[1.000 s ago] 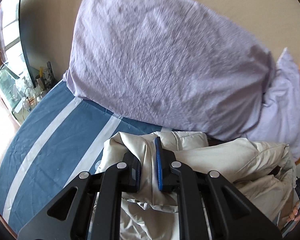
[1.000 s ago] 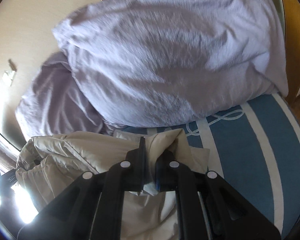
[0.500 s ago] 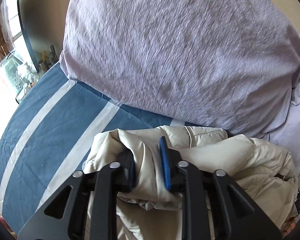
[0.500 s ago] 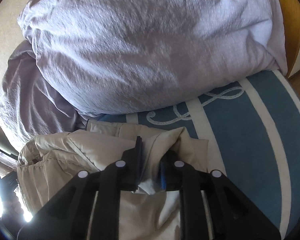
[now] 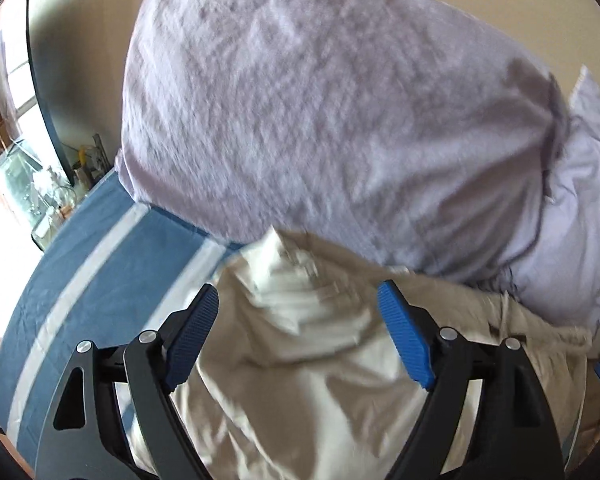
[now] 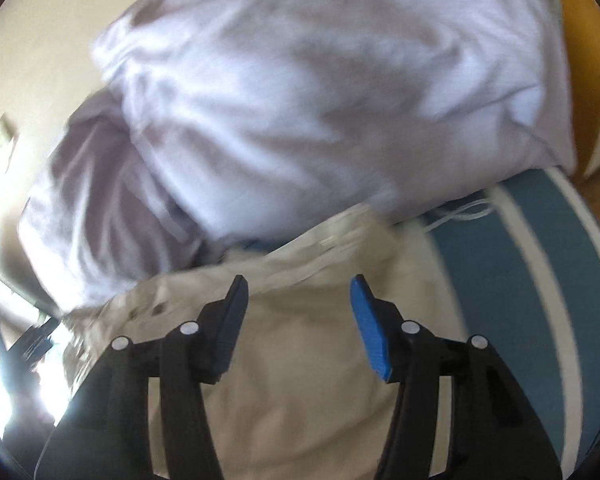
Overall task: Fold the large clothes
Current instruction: 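Pinch the folded jacket fabric with the right gripper and smooth it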
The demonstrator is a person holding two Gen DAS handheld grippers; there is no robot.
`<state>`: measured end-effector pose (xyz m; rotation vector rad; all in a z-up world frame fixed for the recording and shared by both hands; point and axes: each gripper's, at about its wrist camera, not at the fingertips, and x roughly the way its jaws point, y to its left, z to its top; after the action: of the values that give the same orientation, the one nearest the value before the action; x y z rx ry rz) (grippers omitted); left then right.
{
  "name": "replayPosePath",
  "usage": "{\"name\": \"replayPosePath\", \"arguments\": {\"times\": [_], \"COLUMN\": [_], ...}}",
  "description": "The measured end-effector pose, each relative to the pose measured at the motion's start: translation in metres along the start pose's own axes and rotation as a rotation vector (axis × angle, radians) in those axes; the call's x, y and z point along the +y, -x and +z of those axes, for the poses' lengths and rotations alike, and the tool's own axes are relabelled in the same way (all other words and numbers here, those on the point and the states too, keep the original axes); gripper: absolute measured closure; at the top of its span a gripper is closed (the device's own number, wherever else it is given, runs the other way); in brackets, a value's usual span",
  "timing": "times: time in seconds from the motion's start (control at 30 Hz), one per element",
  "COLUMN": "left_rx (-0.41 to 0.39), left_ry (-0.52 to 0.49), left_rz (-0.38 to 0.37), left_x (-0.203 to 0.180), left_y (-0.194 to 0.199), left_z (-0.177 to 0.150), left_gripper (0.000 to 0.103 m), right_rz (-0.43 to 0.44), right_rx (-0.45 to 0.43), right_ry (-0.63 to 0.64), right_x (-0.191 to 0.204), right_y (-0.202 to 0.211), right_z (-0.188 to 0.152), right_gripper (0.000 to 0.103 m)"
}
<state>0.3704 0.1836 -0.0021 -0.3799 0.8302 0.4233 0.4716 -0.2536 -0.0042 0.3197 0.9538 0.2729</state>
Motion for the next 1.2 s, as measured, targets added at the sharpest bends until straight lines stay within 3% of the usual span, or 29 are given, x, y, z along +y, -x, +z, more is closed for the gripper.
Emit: {"name": "replayPosePath", "arguments": {"times": [0.13,0.3,0.43,0.63,0.73,0.9,1.2], "left_rx": [0.013,0.023,0.022,0.012,0.009,0.006,-0.006], "left_ry": [-0.032,-0.079,-0.117,-0.173,-0.185,-0.187,-0.185], "left_rz": [-0.001,0.008,0.018,0.032,0.031,0.026,0.030], "left_x": [-0.008,-0.020,-0.031,-0.047,-0.051,-0.053,-0.055], "left_y": [0.002,0.003,0.005,0.004,0.004,0.005,0.005], "left_z": [-0.024,-0.051,-0.067,-0.082,-0.085,-0.084,-0.081], "left_gripper": [0.020,0.020,0.020,0.020,0.020,0.020,0.020], "right_rz": [0.071,0.098,0.061,-0.020,-0.050,-0.060,-0.042], "right_rx": [0.083,0.154,0.187,0.244,0.253,0.247,0.209], "right_ry": [0.121,0.228,0.308,0.363,0.387,0.419,0.369], "right_x": [0.053,0.104,0.128,0.132,0.134,0.141,0.136], "right_y": [-0.020,-0.039,-0.053,-0.079,-0.087,-0.094,-0.099], "right_z": [-0.017,-0.041,-0.057,-0.072,-0.078,-0.081,-0.058], "right_gripper": [0.049,0.049,0.046,0.048,0.061,0.095,0.099]}}
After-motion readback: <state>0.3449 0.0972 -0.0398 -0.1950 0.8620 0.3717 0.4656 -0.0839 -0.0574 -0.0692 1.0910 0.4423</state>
